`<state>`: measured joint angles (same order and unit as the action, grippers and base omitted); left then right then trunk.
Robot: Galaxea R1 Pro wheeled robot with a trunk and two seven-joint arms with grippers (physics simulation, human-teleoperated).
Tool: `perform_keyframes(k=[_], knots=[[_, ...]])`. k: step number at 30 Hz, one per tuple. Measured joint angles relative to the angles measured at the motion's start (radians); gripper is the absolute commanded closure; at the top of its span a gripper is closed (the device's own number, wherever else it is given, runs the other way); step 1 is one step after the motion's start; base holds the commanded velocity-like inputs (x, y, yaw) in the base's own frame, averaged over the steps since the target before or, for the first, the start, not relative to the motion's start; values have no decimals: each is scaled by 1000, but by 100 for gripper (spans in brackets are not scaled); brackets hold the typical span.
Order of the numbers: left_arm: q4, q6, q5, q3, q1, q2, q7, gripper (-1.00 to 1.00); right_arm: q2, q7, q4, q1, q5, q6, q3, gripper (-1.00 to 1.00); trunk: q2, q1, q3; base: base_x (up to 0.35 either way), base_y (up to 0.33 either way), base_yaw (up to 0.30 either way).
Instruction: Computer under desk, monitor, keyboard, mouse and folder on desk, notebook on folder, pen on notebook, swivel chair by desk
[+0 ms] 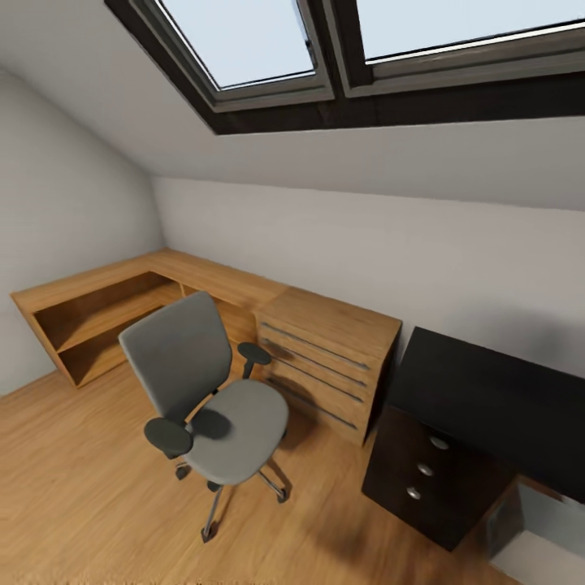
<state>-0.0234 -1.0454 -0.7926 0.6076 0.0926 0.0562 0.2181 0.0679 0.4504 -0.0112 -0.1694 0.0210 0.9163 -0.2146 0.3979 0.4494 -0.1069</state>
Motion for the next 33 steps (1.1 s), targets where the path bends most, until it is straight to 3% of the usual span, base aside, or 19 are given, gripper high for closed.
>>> perform_keyframes(k=[13,17,18,19,22,27,33], knots=[[0,0,-1,-4,0,-3,5,-100,-4,-6,3,0,-3,-5,7,-100,0,0,-9,0,0,248],[0,0,-2,-2,0,-4,4,-100,-6,-6,3,0,-3,-5,31,-100,0,0,-13,0,0,230],[0,23,-2,-1,0,-4,5,-100,-6,-6,3,0,-3,-5,35,-100,0,0,-14,0,0,224],[0,126,1,-1,0,-5,6,-100,-7,-6,3,0,-3,-5,39,-100,0,0,-15,0,0,223],[-3,284,6,0,0,-8,3,-100,-8,-6,3,0,-3,-5,43,-100,0,0,-18,0,0,221],[-4,334,8,2,0,-8,1,-100,-9,-6,3,0,-3,-5,44,-100,0,0,-23,0,0,219],[-4,342,9,2,0,-10,1,-100,-11,-7,3,0,-3,-5,45,-100,0,0,-29,0,0,213]])
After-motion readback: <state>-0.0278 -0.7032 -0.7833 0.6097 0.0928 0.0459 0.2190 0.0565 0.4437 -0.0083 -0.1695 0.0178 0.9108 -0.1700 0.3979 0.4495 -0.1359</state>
